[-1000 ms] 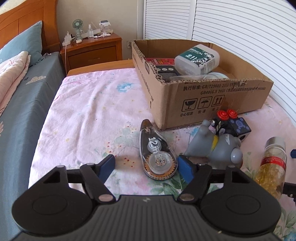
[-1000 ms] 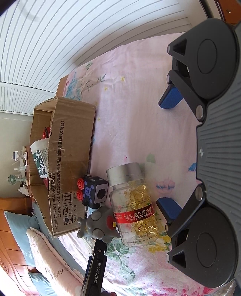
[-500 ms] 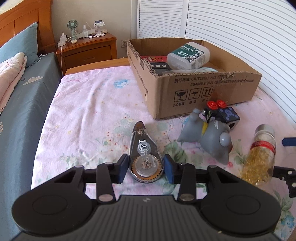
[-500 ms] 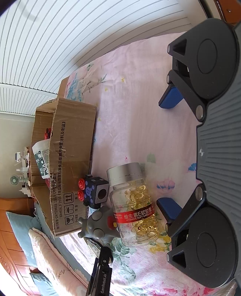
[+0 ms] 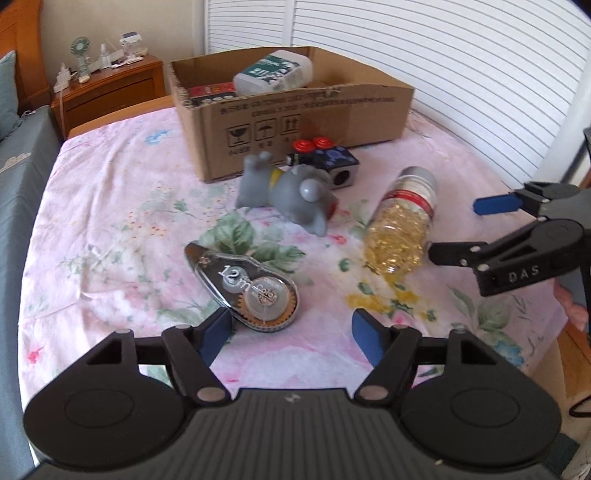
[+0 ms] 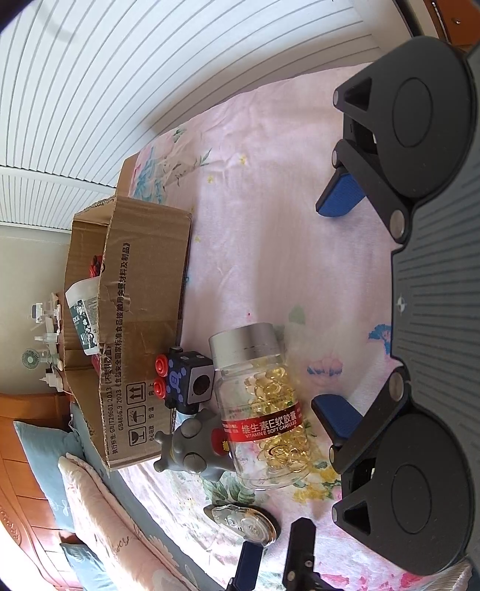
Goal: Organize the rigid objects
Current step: 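Grasp the correction tape dispenser with the left gripper while the right grasps the capsule jar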
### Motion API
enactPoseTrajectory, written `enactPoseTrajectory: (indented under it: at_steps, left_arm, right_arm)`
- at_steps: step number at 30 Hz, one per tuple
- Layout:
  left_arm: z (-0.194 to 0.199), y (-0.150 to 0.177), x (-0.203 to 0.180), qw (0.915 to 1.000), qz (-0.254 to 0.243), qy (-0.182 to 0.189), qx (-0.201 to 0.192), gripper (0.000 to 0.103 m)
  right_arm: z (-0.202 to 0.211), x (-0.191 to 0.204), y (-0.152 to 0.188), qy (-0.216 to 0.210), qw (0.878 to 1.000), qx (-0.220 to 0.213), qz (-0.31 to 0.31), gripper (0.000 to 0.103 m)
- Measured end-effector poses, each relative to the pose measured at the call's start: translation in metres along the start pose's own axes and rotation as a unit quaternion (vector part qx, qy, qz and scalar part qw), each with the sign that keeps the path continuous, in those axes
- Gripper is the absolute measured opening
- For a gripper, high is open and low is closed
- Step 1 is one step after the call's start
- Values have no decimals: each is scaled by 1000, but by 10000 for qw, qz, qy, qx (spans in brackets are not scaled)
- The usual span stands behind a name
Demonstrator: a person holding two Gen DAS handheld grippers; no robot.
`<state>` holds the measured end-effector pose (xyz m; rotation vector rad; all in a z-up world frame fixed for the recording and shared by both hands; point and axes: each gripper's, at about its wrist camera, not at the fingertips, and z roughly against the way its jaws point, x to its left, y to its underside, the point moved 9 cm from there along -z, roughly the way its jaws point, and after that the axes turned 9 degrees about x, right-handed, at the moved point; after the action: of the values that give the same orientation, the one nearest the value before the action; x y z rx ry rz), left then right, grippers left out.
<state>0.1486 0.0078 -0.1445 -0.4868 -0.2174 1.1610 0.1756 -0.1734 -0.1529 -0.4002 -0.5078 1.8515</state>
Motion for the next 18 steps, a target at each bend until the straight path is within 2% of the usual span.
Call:
enactPoseTrajectory:
  at_steps: [2, 4, 6, 9, 18]
  left_arm:
    - [-2, -1, -1, 9999, -154, 5, 16, 73]
    - [-3, 0, 2, 9995, -303, -69, 71, 78]
    - [-5, 3, 12, 9991, -340, -191, 188, 95]
    - [-7, 5, 26, 9992, -343, -119, 194, 102]
    - [-18, -13, 34, 9968, -797, 53, 68, 103]
  right_arm:
    - [0, 0, 0, -4, 10000, -3, 6, 103]
    - [1, 0, 0, -11, 10000, 2, 19, 103]
    - [1, 0, 1, -24, 10000, 0, 37, 103]
    - [1, 0, 2, -31, 10000, -18, 43, 103]
    - [1, 0, 2, -32, 10000, -16, 46, 103]
